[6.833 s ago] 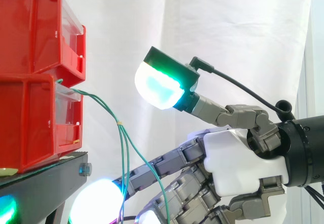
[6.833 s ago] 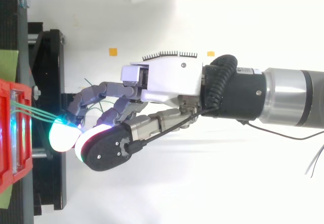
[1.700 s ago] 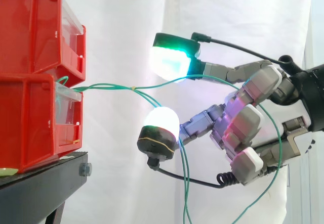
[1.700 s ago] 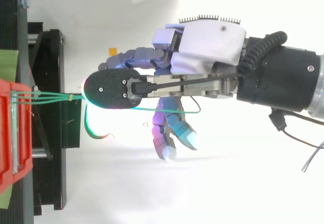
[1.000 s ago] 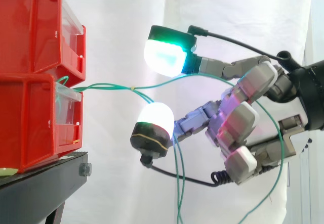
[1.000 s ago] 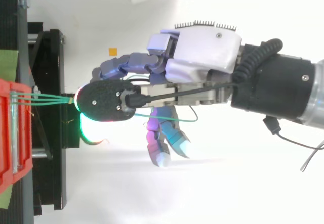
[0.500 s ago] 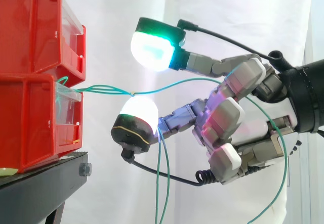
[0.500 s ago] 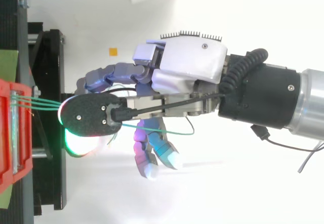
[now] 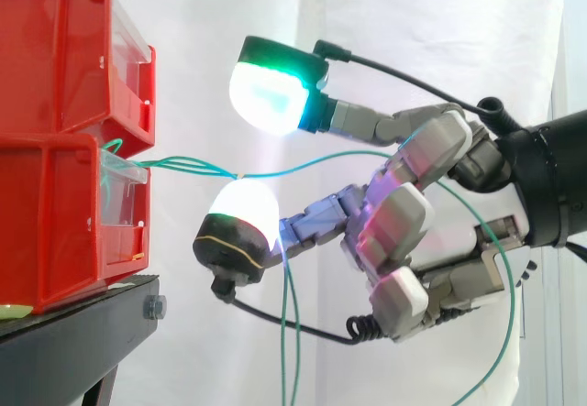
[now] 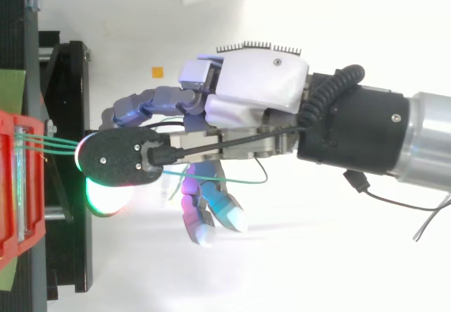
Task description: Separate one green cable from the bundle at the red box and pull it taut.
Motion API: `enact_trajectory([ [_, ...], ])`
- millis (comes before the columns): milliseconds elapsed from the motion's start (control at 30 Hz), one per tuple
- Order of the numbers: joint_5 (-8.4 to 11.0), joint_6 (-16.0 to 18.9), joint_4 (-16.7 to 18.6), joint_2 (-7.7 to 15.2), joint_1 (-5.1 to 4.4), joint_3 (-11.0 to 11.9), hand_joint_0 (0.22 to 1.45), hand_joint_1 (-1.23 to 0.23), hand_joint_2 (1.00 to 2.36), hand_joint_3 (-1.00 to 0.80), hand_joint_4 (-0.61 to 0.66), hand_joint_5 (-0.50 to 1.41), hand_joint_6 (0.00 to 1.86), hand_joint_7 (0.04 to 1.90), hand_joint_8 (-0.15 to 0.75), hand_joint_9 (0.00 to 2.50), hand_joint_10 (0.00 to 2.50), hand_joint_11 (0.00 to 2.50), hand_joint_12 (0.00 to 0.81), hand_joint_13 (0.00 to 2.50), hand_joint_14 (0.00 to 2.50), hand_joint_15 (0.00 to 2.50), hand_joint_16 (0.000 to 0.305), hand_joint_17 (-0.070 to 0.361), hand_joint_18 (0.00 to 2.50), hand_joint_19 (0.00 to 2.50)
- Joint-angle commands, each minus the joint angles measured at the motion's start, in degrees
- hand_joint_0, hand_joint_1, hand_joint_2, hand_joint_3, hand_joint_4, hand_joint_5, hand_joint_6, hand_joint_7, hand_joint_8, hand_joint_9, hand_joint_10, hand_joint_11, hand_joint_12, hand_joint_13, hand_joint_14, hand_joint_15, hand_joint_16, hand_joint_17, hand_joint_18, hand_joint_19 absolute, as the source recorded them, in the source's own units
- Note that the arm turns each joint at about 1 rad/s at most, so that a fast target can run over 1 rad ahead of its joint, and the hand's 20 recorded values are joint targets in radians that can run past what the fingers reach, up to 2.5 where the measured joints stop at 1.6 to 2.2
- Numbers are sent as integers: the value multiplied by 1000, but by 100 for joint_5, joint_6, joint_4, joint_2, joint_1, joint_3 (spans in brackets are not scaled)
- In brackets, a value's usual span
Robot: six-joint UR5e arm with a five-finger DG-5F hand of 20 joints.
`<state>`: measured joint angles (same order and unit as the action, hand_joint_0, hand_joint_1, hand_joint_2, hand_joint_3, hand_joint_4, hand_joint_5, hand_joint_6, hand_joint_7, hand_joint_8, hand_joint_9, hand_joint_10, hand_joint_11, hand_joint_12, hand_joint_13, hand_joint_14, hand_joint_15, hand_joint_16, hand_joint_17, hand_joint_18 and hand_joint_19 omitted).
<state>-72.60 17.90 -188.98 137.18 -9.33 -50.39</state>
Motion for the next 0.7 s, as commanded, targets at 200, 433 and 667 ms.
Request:
enact_trajectory([
  [200, -114, 249, 19, 187, 98, 152, 409, -499, 1000, -500, 166, 139, 503, 1329, 231, 2105, 16, 416, 437, 1655, 16, 571, 81, 182, 1545, 300],
  [433, -141, 486, 19, 187, 177, 135, 415, -503, 1000, -500, 167, 138, 503, 1331, 236, 2103, 16, 421, 439, 1650, 17, 566, 80, 181, 1538, 312],
  [667, -141, 697, -25, 239, 230, 100, 418, -505, 1000, -500, 167, 138, 502, 1329, 232, 2096, 16, 412, 441, 1643, 16, 572, 80, 180, 1532, 306],
])
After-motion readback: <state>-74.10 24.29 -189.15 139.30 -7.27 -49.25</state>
